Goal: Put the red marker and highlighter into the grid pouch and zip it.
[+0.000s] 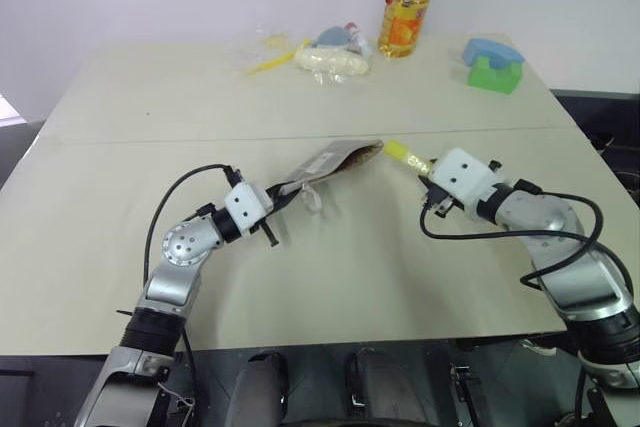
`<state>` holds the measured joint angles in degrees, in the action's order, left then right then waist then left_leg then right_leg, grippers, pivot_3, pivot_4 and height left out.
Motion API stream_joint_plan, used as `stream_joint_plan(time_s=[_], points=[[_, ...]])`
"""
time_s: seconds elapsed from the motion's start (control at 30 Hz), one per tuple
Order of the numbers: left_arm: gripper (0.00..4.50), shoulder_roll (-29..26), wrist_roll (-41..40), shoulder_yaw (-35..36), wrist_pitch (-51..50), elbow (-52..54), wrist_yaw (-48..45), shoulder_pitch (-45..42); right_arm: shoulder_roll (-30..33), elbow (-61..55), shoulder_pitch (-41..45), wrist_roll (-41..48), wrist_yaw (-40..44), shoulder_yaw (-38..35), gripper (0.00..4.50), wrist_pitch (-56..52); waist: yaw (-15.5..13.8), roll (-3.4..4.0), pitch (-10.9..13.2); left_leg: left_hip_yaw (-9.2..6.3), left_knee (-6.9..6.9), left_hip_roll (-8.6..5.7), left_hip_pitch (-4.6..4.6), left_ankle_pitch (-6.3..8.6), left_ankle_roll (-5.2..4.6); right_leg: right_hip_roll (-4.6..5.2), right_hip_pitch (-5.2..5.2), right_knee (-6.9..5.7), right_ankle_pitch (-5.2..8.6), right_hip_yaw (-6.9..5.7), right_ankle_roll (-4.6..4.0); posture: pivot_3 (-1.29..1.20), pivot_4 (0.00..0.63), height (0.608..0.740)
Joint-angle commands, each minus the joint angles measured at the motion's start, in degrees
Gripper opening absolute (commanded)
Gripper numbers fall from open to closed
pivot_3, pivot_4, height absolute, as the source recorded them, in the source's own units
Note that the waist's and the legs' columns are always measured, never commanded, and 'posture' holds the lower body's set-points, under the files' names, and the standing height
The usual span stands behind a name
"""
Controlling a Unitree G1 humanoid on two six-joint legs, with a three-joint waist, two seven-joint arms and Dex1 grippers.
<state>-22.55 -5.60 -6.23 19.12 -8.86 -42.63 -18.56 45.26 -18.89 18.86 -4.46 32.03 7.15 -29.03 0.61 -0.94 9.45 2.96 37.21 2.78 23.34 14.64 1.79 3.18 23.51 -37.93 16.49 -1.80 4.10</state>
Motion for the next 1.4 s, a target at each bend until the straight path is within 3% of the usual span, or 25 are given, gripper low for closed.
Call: stream_joint_plan(time_s=[0.03,0.53,0.8,0.93,1.13,1.37,1.4], points=[[0.00,0.05,-0.88,0.07,1.05,2.45,-0.25,0.22,0.37,-1.47,1.19,-1.94,1.28,0.85,0.87,2.28,0.03,0.00,0.00,0.00,0.00,0.00,0.00,0.00,0.00,0.00,0.00,0.00,0.00,0.00,0.00,0.00,0.150,0.740],[0.00,-0.13,-1.14,-1.35,2.45,2.45,-3.39,1.14,1.38,-4.45,0.82,-5.50,6.30,3.10,0.87,4.65,-0.02,0.00,0.00,0.00,0.01,0.00,0.00,0.00,0.00,0.00,0.00,0.00,0.00,0.00,-0.01,0.00,0.150,0.740],[0.00,-1.34,-3.01,-2.99,3.35,5.47,-8.90,1.93,4.34,-6.99,1.06,-7.67,12.36,5.77,0.87,13.59,0.03,0.00,0.00,0.00,0.01,0.00,-0.01,0.00,0.00,0.00,0.00,0.00,0.00,0.00,-0.01,0.00,0.150,0.740],[0.00,-4.23,-6.21,-4.63,2.02,7.86,-15.36,2.61,7.40,-6.51,2.33,-11.79,15.56,8.69,0.87,25.67,0.03,0.01,0.00,0.01,0.01,0.00,-0.01,0.00,0.00,0.00,0.00,-0.01,0.00,0.00,-0.01,0.00,0.150,0.740],[0.00,-4.93,-7.26,-4.63,0.76,8.13,-17.89,1.46,6.85,-3.88,2.82,-13.18,16.87,9.01,0.87,31.86,-0.01,0.01,0.00,0.03,0.05,0.00,-0.02,0.00,0.00,-0.01,-0.02,-0.01,0.00,0.00,-0.01,0.00,0.150,0.740],[0.00,-4.27,-6.81,-2.96,0.23,6.66,-15.99,0.75,4.40,-3.27,3.38,-11.86,15.02,4.01,4.38,28.39,-0.07,0.01,0.00,0.02,0.09,0.00,-0.02,0.00,0.00,0.00,-0.04,-0.01,0.00,0.00,-0.02,0.00,0.150,0.740],[0.00,-3.99,-6.89,-2.41,-0.22,6.26,-15.08,0.62,3.43,-3.58,3.67,-10.05,14.77,2.04,4.48,26.19,-0.06,0.01,0.00,0.02,0.09,0.00,-0.02,0.00,0.00,0.00,-0.04,-0.02,0.00,0.00,-0.02,0.00,0.150,0.740]])
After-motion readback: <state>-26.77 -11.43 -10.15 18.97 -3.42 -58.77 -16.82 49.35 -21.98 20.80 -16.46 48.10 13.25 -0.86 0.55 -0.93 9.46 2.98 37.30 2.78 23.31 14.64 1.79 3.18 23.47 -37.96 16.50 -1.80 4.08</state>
